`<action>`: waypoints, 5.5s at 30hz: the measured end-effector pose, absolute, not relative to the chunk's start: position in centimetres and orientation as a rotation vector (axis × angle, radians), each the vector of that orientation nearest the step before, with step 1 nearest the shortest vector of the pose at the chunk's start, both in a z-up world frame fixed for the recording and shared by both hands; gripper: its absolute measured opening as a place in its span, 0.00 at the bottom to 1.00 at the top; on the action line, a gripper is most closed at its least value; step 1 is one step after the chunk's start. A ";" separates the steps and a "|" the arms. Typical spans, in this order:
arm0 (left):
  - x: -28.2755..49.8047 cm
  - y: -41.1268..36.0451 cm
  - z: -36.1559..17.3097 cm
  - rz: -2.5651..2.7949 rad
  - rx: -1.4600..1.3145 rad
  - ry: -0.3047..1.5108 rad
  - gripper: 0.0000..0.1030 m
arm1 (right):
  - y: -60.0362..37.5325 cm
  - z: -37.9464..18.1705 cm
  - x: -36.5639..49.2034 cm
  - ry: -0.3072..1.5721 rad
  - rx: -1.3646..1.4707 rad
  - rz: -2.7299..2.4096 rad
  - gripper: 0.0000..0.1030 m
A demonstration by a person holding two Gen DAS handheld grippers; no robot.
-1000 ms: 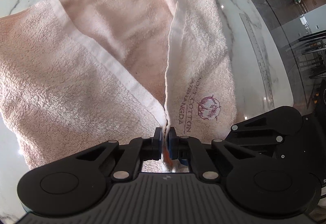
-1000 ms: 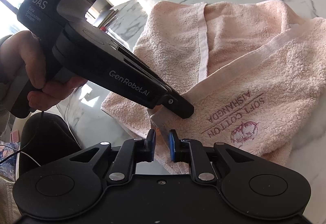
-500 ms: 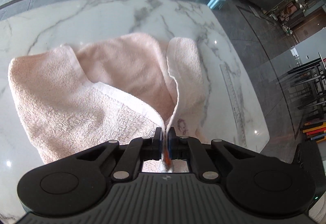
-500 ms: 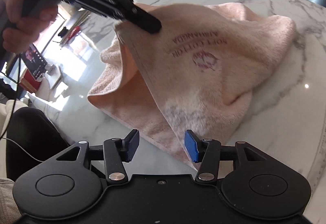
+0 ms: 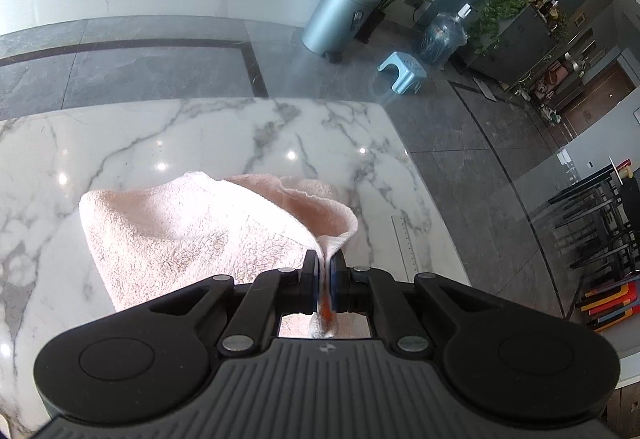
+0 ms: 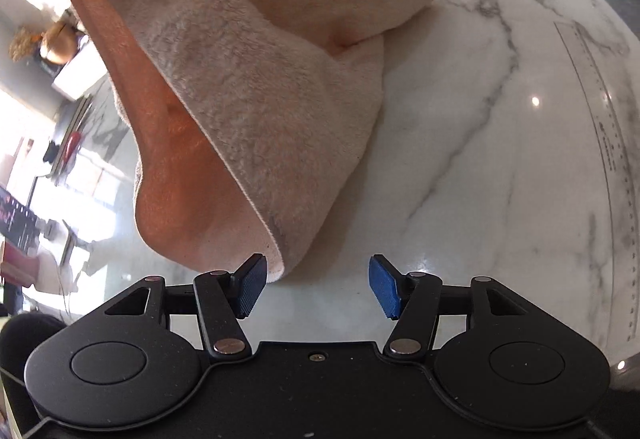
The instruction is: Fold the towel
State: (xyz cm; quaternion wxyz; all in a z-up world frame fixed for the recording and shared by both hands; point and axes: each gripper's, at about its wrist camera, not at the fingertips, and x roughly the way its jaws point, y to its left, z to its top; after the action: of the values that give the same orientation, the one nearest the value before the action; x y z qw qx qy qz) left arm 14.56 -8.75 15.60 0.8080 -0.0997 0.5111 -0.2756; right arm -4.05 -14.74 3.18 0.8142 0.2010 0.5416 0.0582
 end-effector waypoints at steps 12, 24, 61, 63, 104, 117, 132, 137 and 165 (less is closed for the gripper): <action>14.5 -8.3 19.1 -0.605 -0.231 1.042 0.04 | -11.9 0.9 -3.6 1.126 0.690 -0.001 0.46; 14.1 -8.1 21.0 -0.593 -0.229 1.007 0.04 | -10.9 0.3 -4.9 1.117 0.736 0.007 0.10; 11.2 5.2 23.9 -0.367 -0.442 0.919 0.04 | -21.4 23.3 -0.3 0.880 -0.054 0.100 0.01; 11.0 6.1 23.0 -0.365 -0.497 0.928 0.04 | -21.9 25.5 0.3 0.840 -0.083 0.079 0.01; 21.7 8.7 14.2 -0.294 -0.687 0.969 0.04 | -20.7 25.8 19.1 0.781 -0.234 0.059 0.01; 9.7 9.5 0.3 -0.219 -0.764 1.241 0.04 | -17.7 10.8 5.9 1.101 -0.223 0.196 0.01; 2.8 10.3 -3.9 -0.132 -0.668 1.356 0.08 | -16.9 3.5 -2.5 1.319 -0.138 0.204 0.01; 2.3 10.5 -4.9 -0.116 -0.643 1.364 0.11 | -16.8 1.8 -3.2 1.346 -0.155 0.212 0.01; 11.8 10.7 1.9 -0.248 -0.576 1.188 0.37 | -13.9 4.2 3.2 1.332 -0.257 0.390 0.17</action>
State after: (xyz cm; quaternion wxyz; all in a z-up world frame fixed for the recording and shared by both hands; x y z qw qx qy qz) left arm 11.80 10.74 1.90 0.7828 -0.2668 0.5503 -0.1149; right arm 3.17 -13.92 4.21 0.7613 -0.1182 0.6119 0.1790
